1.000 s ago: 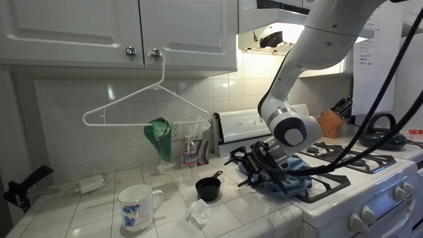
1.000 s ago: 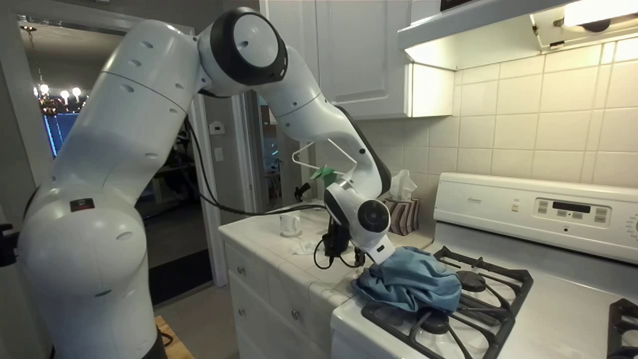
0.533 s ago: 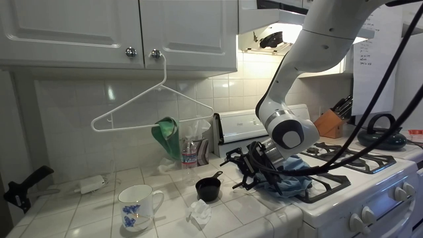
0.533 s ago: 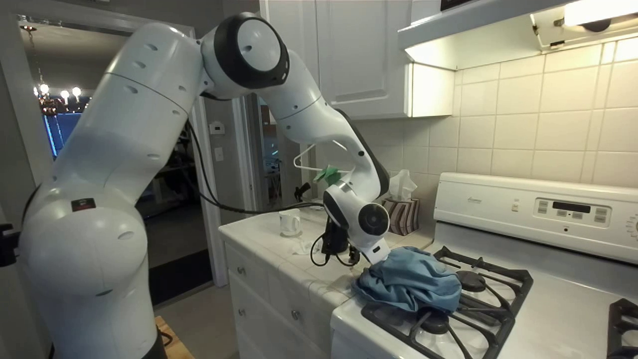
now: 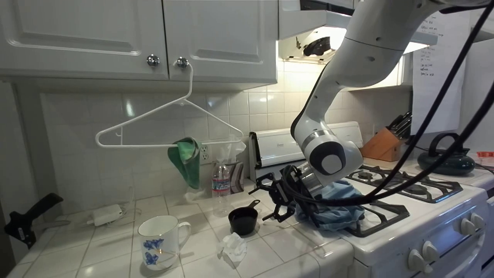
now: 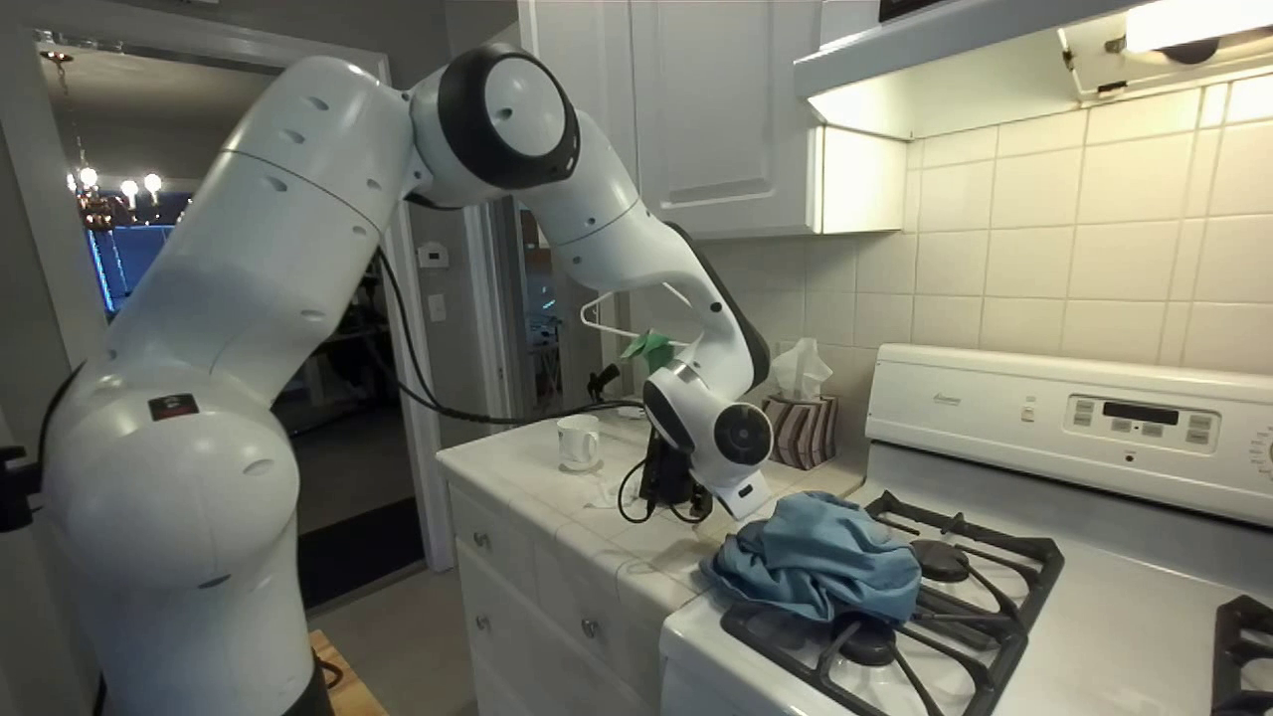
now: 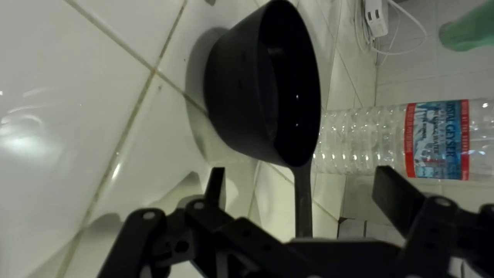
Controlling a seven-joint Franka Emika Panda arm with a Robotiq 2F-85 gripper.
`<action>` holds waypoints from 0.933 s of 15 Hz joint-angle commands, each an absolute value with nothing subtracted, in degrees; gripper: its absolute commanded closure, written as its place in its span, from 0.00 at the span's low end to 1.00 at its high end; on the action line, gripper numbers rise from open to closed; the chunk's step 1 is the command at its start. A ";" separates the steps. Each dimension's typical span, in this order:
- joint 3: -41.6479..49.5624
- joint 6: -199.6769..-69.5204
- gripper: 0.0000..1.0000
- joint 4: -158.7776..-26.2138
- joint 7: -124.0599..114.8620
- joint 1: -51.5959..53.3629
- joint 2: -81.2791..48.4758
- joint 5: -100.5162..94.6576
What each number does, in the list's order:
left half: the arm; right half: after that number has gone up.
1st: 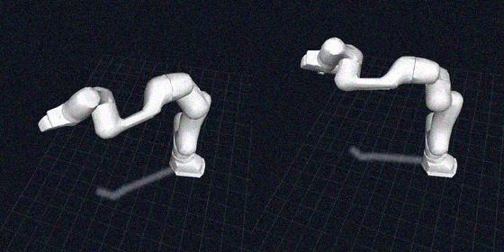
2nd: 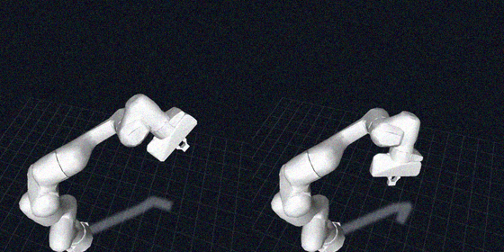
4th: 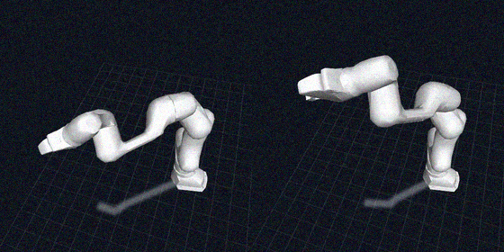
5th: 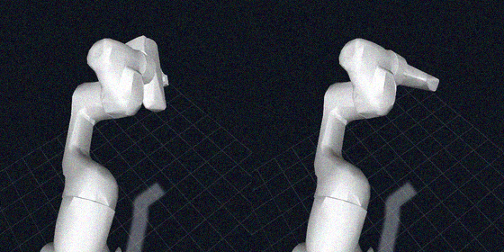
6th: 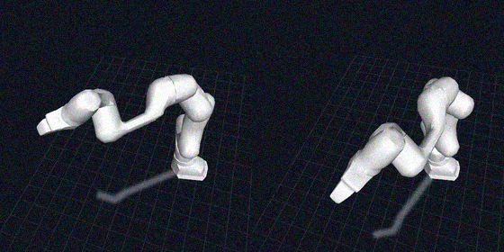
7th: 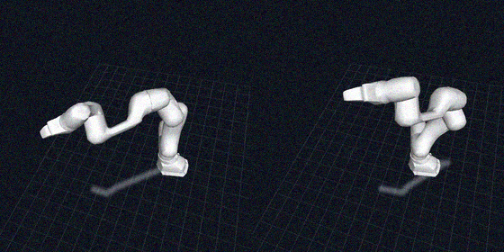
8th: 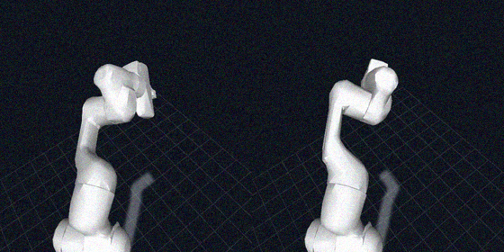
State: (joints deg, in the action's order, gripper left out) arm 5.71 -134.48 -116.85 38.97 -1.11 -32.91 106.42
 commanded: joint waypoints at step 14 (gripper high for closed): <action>5.82 -133.92 0.50 -111.35 36.60 -0.83 -36.20 105.88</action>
